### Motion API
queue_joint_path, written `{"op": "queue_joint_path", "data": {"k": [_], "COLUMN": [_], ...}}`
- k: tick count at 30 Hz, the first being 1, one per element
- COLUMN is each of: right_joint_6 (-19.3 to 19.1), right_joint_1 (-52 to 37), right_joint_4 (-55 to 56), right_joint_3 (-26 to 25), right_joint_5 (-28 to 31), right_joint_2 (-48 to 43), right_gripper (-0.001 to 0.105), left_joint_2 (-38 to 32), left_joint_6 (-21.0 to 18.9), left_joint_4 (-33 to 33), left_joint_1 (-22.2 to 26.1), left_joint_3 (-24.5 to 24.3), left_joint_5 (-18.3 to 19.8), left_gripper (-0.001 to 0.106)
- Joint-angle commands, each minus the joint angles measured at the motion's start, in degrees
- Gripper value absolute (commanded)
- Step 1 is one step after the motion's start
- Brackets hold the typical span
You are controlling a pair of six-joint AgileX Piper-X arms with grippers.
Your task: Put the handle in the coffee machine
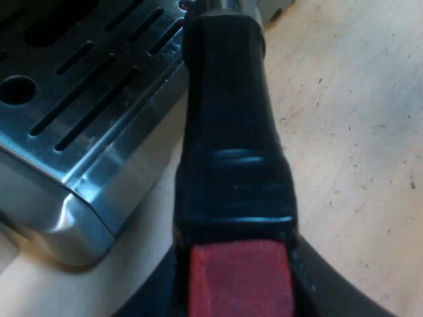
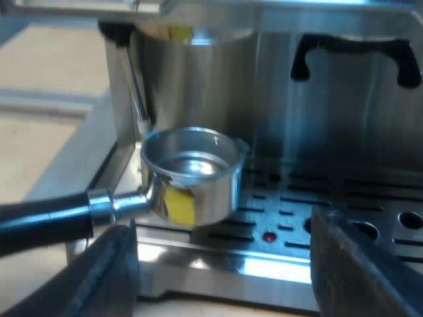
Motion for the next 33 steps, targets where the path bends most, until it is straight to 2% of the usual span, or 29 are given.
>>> {"op": "queue_joint_path", "data": {"k": [1, 5, 8, 14, 15, 16, 18, 24, 33], "right_joint_6": [-0.91, -1.14, -1.33, -2.21, -7.01, -9.79, -11.14, -11.12, -11.12], "right_joint_1": [-0.04, -0.04, -0.04, -0.04, -0.19, -0.5, -1.19, -2.8, -6.31], "right_joint_4": [-3.27, -6.88, -9.88, -14.37, -19.13, -21.33, -23.35, -26.74, -27.36], "right_joint_3": [-0.11, -0.11, -0.11, -0.11, -0.11, -0.11, -0.11, -0.11, -0.11], "right_joint_5": [2.12, 2.25, 2.25, 2.25, 2.14, 1.59, 0.69, -0.61, -0.8], "right_joint_2": [2.45, 5.38, 7.38, 9.56, 10.95, 11.58, 12.26, 12.95, 12.95], "right_gripper": [0.057, 0.057, 0.057, 0.055, 0.055, 0.055, 0.055, 0.055, 0.055], "left_joint_2": [-0.67, -0.67, -0.49, 3.67, 4.44, 5.23, 6.12, 9.08, 11.92], "left_joint_6": [-0.11, -0.15, -0.15, -1.04, -1.03, -1.03, -0.91, -0.48, 0.01], "left_joint_4": [-3.54, -4.98, -6.41, -7.57, -7.56, -7.56, -7.72, -9.52, -12.41], "left_joint_1": [0.05, 0.05, 0.05, 0.05, 0.05, 0.05, 0.05, 0.05, 0.05], "left_joint_3": [-0.9, -0.9, -0.9, -1.7, -1.99, -2.41, -3.29, -5.27, -5.41], "left_joint_5": [2.59, 2.35, 0.44, 0.0, -0.13, -0.14, -0.14, -0.14, -0.02], "left_gripper": [0.0, 0.0, 0.0, 0.0, 0.0, 0.0, 0.0, 0.0, 0.0]}}
